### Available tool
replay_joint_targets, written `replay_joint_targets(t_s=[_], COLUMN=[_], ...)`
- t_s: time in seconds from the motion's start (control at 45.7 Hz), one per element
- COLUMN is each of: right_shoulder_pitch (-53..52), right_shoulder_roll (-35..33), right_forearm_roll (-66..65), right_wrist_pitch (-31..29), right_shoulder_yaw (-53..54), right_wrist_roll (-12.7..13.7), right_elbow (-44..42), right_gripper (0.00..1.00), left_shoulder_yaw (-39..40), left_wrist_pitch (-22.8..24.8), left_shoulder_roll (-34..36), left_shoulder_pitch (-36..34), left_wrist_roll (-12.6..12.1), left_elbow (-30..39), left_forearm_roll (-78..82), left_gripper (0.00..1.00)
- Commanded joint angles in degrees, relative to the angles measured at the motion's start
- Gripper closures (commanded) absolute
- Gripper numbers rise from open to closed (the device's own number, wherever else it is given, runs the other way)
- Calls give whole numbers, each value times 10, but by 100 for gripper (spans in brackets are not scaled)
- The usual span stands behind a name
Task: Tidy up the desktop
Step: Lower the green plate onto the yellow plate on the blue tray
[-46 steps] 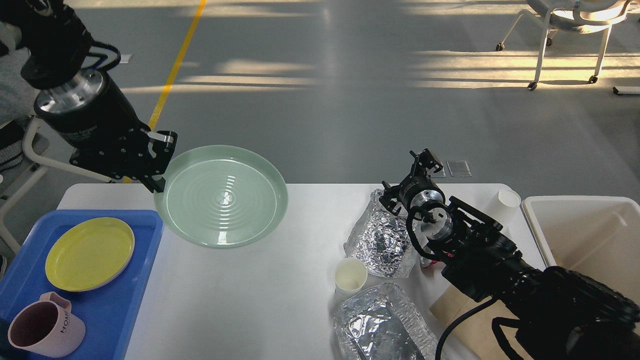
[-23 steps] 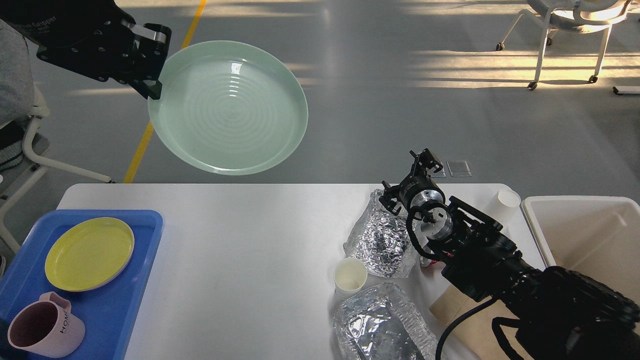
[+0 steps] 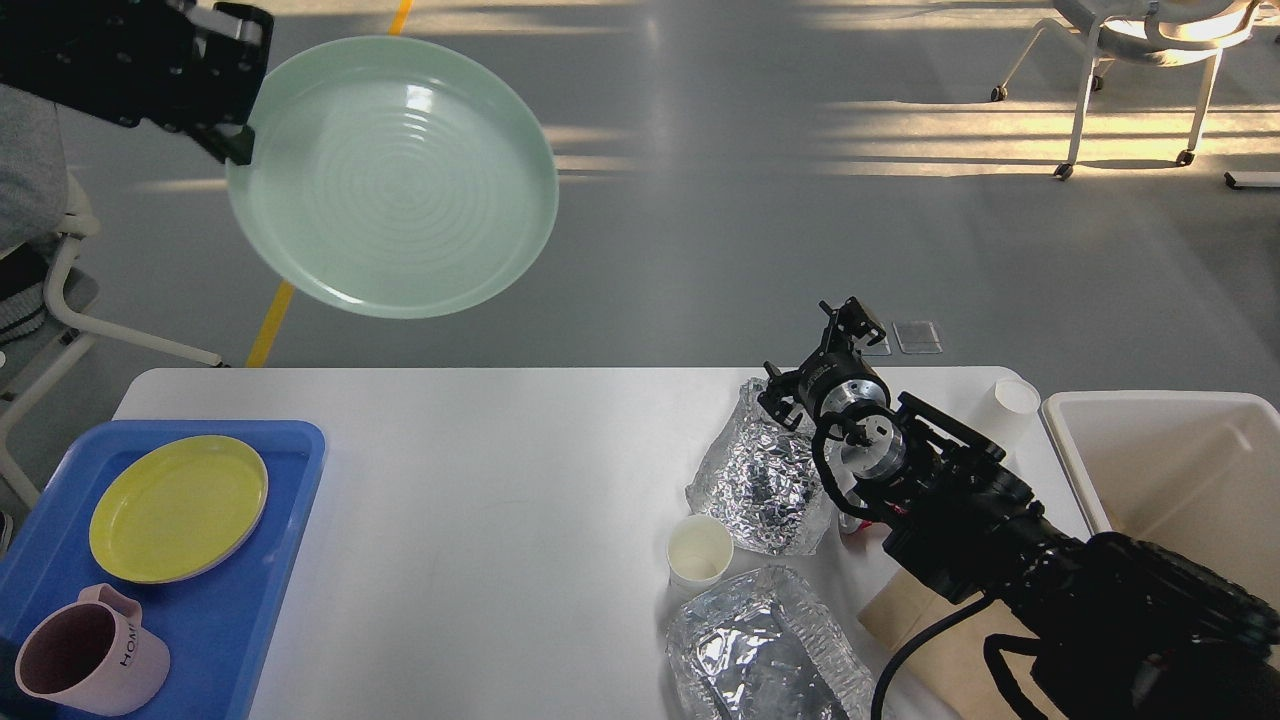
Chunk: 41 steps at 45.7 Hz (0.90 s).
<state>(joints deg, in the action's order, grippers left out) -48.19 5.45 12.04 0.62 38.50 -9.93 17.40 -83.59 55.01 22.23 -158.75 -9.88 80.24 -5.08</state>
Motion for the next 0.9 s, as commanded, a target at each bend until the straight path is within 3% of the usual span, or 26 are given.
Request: replay_joint_targets(t_s=[0.0,0.088,0.416,0.591,0.875], right_shoulder_pitch=[0,0,0,0,-1], right_shoulder_roll=[0,0,0,0,0], right_forearm_roll=[0,0,0,1,0], right_wrist_pitch=[0,0,0,0,0], right_shoulder_yaw=[0,0,0,0,0], right_wrist_roll=[0,0,0,0,0], right_elbow=[0,0,0,0,0], right_gripper=[0,0,0,0,0], left_shoulder_yaw=[-61,-99,-118,-100,-2], left_wrist_pitch=[0,0,-220,-326,-405], left_shoulder_roll=[5,12,142,204,244], left_shoulder_pitch=[83,140,305,386,560], left_wrist_roll=[4,5,7,25,27], left_elbow=[-1,-1,-5,-30,-139], left_forearm_roll=[19,20,17,13,11], left_gripper=[100,100,100,100,100])
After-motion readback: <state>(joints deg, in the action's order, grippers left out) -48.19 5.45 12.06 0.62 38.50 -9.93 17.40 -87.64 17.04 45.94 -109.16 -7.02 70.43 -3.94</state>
